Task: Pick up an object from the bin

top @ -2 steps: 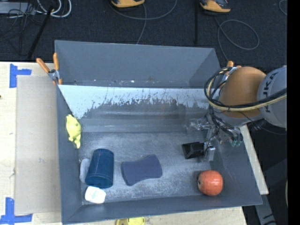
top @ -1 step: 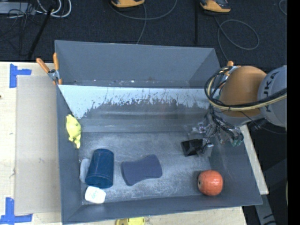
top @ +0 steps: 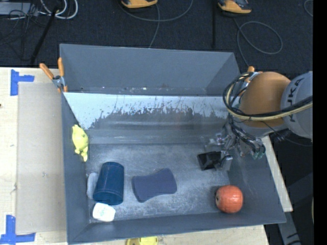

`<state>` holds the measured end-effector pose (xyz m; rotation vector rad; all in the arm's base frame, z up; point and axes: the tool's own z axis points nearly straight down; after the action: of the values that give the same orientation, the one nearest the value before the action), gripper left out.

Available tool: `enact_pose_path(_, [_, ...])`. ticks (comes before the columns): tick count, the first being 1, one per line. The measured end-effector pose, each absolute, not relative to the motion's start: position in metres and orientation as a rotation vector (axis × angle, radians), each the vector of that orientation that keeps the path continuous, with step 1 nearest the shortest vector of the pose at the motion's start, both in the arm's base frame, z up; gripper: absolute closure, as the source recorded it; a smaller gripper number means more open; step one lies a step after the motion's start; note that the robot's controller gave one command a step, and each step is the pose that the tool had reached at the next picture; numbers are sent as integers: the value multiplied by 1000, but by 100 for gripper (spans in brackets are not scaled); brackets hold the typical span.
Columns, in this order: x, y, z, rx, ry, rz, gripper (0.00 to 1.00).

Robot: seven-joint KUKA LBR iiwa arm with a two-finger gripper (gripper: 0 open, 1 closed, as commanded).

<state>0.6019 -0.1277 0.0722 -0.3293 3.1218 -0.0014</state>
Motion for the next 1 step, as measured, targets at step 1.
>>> enact_pose_path(1, [596, -130, 73, -369, 3109, -2, 100])
